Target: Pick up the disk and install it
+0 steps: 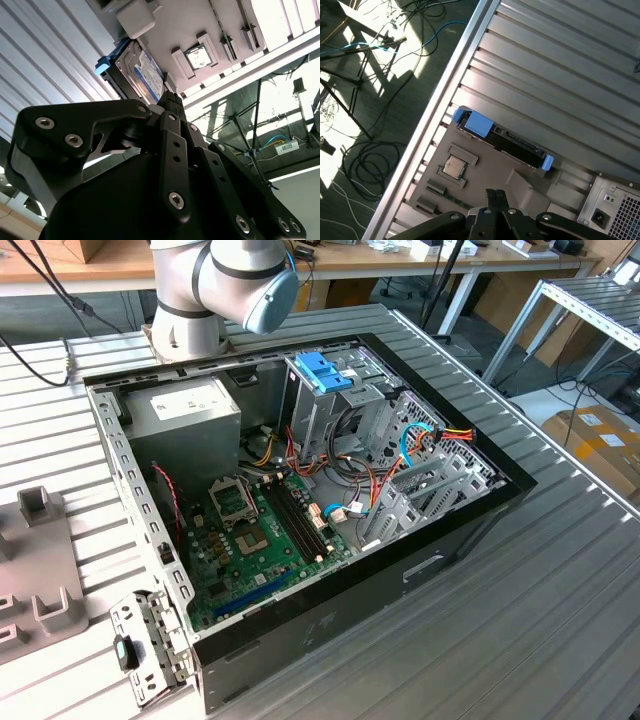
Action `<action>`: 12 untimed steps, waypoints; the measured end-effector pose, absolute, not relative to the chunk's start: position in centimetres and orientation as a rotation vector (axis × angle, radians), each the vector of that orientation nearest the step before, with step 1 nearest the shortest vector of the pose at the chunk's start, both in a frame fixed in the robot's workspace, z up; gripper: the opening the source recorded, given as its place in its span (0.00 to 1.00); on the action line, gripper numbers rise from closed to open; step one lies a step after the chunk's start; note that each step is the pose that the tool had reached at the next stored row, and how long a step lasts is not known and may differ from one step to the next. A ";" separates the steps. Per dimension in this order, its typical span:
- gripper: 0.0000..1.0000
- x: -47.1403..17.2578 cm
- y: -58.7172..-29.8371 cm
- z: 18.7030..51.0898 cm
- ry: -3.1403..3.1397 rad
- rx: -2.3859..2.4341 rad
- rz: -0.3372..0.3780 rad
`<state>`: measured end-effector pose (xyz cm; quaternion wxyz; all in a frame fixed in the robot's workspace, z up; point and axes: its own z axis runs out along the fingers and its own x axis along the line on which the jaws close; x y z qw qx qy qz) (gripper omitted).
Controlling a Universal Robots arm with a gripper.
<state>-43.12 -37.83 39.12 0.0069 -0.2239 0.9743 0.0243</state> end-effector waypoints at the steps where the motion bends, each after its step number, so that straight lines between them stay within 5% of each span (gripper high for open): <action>1: 0.11 -43.1 -37.8 39.1 3.046 -0.706 0.076; 12: 0.11 -43.1 -37.8 39.1 3.025 -0.797 0.077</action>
